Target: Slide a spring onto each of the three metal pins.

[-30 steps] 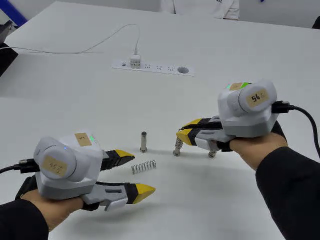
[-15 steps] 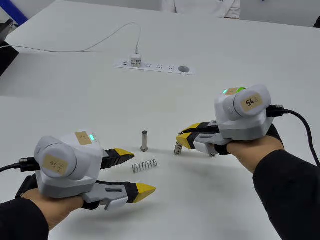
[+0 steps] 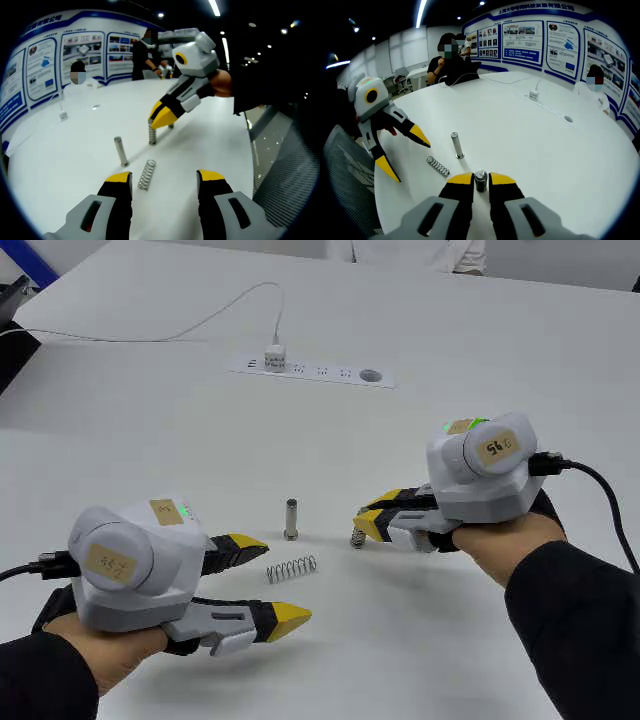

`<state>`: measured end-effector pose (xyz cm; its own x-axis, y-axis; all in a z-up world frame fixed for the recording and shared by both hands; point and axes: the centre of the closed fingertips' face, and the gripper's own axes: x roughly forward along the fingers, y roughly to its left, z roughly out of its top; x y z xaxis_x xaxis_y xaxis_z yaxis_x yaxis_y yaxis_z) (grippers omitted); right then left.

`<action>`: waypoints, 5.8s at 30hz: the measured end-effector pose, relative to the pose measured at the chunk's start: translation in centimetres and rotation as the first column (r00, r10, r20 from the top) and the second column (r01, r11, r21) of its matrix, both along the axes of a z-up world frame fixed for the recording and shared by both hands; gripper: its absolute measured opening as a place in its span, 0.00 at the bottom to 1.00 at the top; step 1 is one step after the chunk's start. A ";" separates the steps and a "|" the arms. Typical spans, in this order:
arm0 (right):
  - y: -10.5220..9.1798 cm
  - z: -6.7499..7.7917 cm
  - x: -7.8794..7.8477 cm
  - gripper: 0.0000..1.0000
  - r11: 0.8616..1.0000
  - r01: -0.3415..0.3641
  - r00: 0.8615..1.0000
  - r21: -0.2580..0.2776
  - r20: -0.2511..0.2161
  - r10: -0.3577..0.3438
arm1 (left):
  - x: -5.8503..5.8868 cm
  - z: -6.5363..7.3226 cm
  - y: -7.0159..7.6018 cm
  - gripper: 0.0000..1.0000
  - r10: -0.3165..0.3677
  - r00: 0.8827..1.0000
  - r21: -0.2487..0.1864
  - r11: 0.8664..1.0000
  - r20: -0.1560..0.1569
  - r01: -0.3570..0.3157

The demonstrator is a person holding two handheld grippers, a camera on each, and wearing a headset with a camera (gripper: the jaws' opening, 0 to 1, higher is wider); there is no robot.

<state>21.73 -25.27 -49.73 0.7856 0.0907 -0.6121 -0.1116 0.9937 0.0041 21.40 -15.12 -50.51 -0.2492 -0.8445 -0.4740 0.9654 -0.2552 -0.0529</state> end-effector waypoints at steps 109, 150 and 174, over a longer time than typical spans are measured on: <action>6.4 1.7 -3.8 0.19 0.981 -0.189 0.981 0.038 0.043 0.187 | -2.0 1.9 -1.2 0.10 -0.176 0.973 -0.014 0.984 0.152 0.180; 9.9 4.2 -3.4 0.12 0.940 -0.336 0.939 0.059 0.091 0.331 | -3.5 1.8 -0.7 0.10 -0.254 0.957 -0.012 0.966 0.143 0.258; 10.5 4.9 -2.1 0.12 0.933 -0.361 0.929 0.012 0.093 0.358 | -3.3 2.1 -1.2 0.11 -0.213 0.970 -0.036 0.975 0.116 0.218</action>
<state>19.59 -14.76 -44.87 0.7475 0.3933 -0.5353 -0.4623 0.8867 0.0058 18.13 -16.31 -48.45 -0.3760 -0.7993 -0.4687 0.8867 -0.4573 0.0685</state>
